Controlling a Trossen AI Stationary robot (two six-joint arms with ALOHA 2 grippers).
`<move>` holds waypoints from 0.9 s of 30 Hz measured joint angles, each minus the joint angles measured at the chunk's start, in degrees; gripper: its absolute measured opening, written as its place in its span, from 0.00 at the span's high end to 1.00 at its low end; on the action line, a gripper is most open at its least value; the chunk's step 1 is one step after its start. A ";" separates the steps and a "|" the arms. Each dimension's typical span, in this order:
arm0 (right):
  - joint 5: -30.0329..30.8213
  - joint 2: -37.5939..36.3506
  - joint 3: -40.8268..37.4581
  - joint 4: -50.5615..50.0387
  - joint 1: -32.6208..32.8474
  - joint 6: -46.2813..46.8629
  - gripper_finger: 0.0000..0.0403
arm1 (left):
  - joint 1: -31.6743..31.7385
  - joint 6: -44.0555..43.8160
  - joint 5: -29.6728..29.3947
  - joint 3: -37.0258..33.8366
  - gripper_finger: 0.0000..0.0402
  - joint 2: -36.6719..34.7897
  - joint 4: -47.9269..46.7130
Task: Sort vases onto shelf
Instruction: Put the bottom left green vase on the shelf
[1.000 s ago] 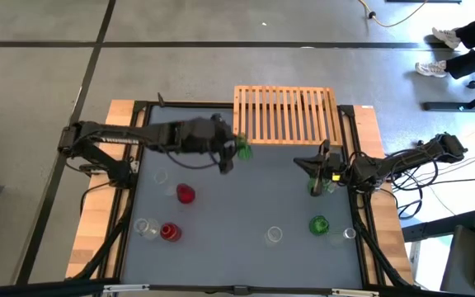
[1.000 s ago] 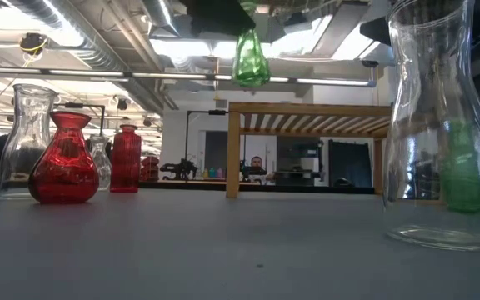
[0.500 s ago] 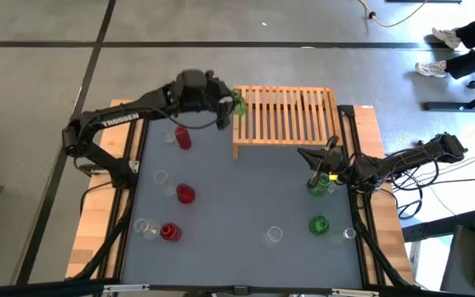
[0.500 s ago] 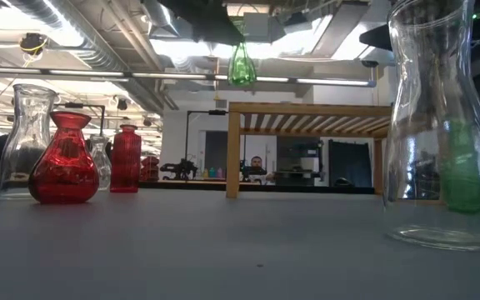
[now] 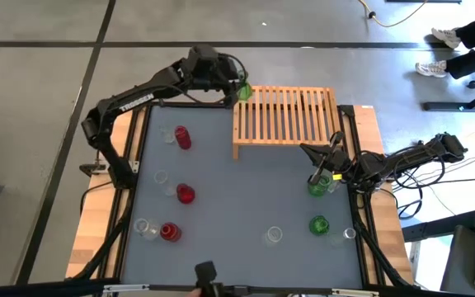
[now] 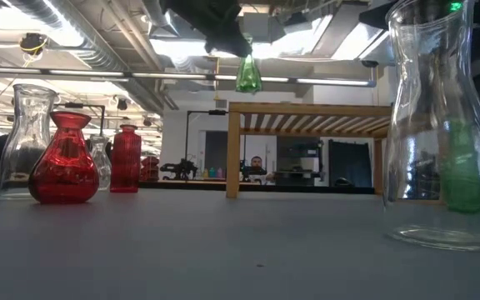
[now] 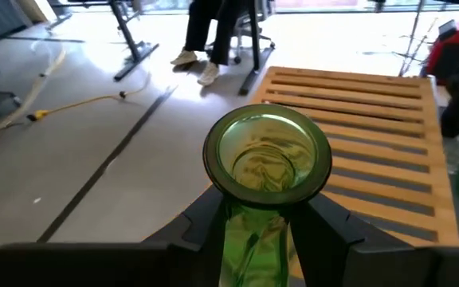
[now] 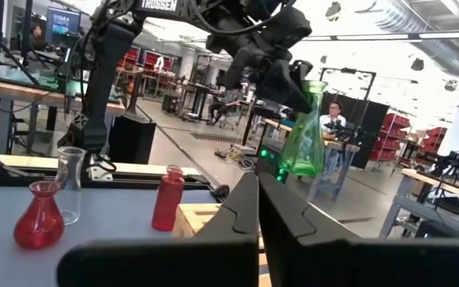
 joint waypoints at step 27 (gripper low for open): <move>0.02 0.46 0.04 -0.74 0.00 0.83 1.00 | 4.71 -0.44 5.21 0.30 0.72 7.95 -0.13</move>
